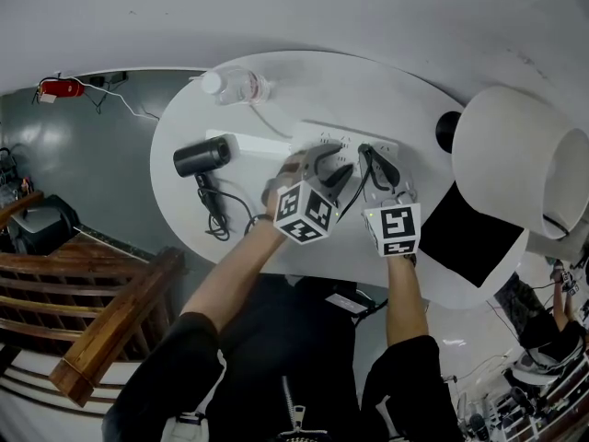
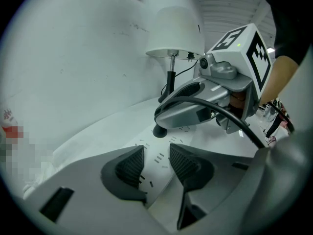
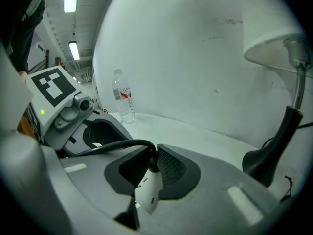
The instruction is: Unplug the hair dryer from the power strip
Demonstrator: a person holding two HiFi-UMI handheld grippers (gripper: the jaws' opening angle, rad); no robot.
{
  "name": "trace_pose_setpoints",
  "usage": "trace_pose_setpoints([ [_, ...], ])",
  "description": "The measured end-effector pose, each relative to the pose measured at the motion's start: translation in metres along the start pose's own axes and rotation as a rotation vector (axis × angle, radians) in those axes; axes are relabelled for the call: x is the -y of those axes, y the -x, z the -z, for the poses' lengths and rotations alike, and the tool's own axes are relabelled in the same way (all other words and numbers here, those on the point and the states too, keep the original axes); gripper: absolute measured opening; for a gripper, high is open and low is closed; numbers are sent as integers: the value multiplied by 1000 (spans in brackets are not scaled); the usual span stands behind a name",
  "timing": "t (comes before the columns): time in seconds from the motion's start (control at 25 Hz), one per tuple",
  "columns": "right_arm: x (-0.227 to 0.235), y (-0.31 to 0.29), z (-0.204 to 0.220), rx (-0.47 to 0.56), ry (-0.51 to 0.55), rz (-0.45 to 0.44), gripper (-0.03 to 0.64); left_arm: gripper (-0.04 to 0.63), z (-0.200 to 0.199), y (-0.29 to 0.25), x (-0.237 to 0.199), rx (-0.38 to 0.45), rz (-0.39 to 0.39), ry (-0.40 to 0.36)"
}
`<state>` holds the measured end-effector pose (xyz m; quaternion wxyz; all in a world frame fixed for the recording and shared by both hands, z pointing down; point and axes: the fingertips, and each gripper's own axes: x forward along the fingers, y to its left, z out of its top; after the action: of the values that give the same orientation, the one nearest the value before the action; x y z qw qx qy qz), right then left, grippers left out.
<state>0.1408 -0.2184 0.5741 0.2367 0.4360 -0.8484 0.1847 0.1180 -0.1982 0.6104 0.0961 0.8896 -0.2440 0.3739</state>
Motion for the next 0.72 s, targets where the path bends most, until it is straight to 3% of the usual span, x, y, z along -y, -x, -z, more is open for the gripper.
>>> trace_pose_setpoints([
  [0.24,-2,4,2,27,42,26,46,170,0,-1,2,1,9,-9],
  [0.72,6,-1,0,35,-26,40,46,170,-1,0,-1,4,-3,2],
])
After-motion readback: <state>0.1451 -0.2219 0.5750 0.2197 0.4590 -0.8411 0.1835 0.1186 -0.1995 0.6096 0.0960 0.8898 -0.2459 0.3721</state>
